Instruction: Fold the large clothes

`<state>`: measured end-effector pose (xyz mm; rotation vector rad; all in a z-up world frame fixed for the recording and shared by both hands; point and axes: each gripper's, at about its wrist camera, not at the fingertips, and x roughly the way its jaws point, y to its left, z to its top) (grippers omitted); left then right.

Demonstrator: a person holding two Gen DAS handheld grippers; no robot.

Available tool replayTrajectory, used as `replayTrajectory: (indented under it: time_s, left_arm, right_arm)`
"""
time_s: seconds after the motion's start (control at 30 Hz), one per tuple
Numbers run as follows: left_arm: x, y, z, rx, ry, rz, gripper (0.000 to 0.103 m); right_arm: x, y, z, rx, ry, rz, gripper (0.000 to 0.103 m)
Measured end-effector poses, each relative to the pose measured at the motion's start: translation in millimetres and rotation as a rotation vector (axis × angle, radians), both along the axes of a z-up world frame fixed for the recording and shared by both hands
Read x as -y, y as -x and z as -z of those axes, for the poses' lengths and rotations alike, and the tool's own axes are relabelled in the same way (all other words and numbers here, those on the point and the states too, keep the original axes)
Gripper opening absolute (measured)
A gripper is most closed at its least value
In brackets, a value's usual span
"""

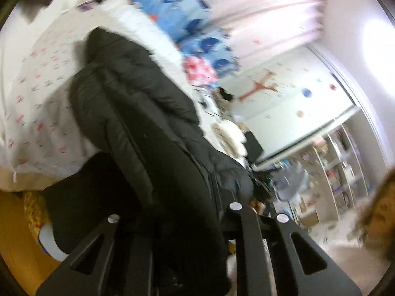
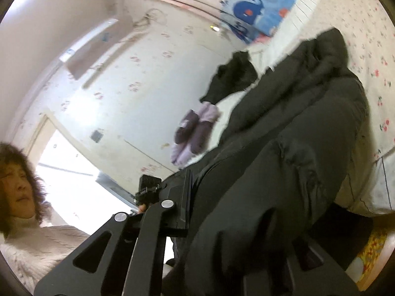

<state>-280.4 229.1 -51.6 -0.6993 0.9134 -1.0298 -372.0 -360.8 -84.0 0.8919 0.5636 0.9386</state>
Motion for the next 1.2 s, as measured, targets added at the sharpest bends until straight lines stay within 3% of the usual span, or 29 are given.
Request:
replayTrajectory:
  time_s: [0.07, 0.13, 0.17, 0.23, 0.3, 0.37, 0.43, 0.47, 0.5, 0.6, 0.8, 0.9, 1.0, 1.2]
  left_arm:
    - [8.6, 4.2, 6.0, -0.014, -0.048, 0.055, 0.017]
    - [15.6, 2.8, 28.0, -0.075, -0.115, 0.106, 0.017]
    - [16.4, 3.6, 39.8, -0.102, -0.156, 0.113, 0.018]
    - [14.8, 0.9, 65.2, -0.163, -0.211, 0.095, 0.025]
    - [11.5, -2.7, 76.1, -0.195, -0.213, 0.044, 0.065]
    - [7.0, -5.8, 79.3, -0.211, -0.210, -0.046, 0.079]
    - [9.1, -8.5, 76.0, -0.184, -0.181, -0.054, 0.079]
    - [11.3, -9.9, 71.4, -0.164, -0.170, -0.064, 0.070]
    - [7.6, -10.3, 68.6, -0.155, -0.165, -0.071, 0.051]
    - [2.4, -9.6, 52.3, -0.112, -0.130, -0.087, 0.025]
    - [-1.6, 9.6, 13.3, 0.003, -0.040, -0.034, 0.019]
    - [-5.1, 5.3, 19.2, -0.027, -0.017, -0.020, 0.019]
    - [-19.8, -9.2, 31.7, -0.082, 0.066, -0.067, 0.019]
    - [-21.3, -58.7, 0.6, -0.049, 0.215, -0.168, 0.019]
  right_arm:
    - [8.1, 6.0, 12.1, -0.056, 0.009, -0.003, 0.017]
    - [7.5, 8.9, 31.1, -0.155, 0.053, -0.003, 0.041]
    - [8.2, 12.7, 49.7, -0.223, 0.068, 0.001, 0.060]
    - [5.5, 16.1, 74.8, -0.296, 0.077, 0.000, 0.066]
    - [3.4, 19.6, 93.1, -0.323, 0.050, -0.002, 0.066]
    - [0.8, 20.0, 102.1, -0.322, 0.022, -0.001, 0.066]
    - [-0.9, 17.8, 100.5, -0.295, 0.018, 0.015, 0.051]
    - [-2.9, 16.7, 94.3, -0.265, 0.025, 0.026, 0.034]
    - [-3.5, 17.0, 87.1, -0.236, 0.032, 0.035, 0.024]
    - [-4.5, 17.7, 60.9, -0.142, 0.016, 0.053, 0.014]
    - [9.8, 26.1, 17.0, 0.016, -0.128, 0.094, 0.012]
    - [16.4, 22.6, 15.1, 0.017, -0.175, 0.096, 0.012]
    - [19.2, 12.5, 14.0, 0.012, -0.195, 0.089, 0.012]
    - [29.1, -40.3, -23.3, 0.081, -0.212, 0.112, 0.012]
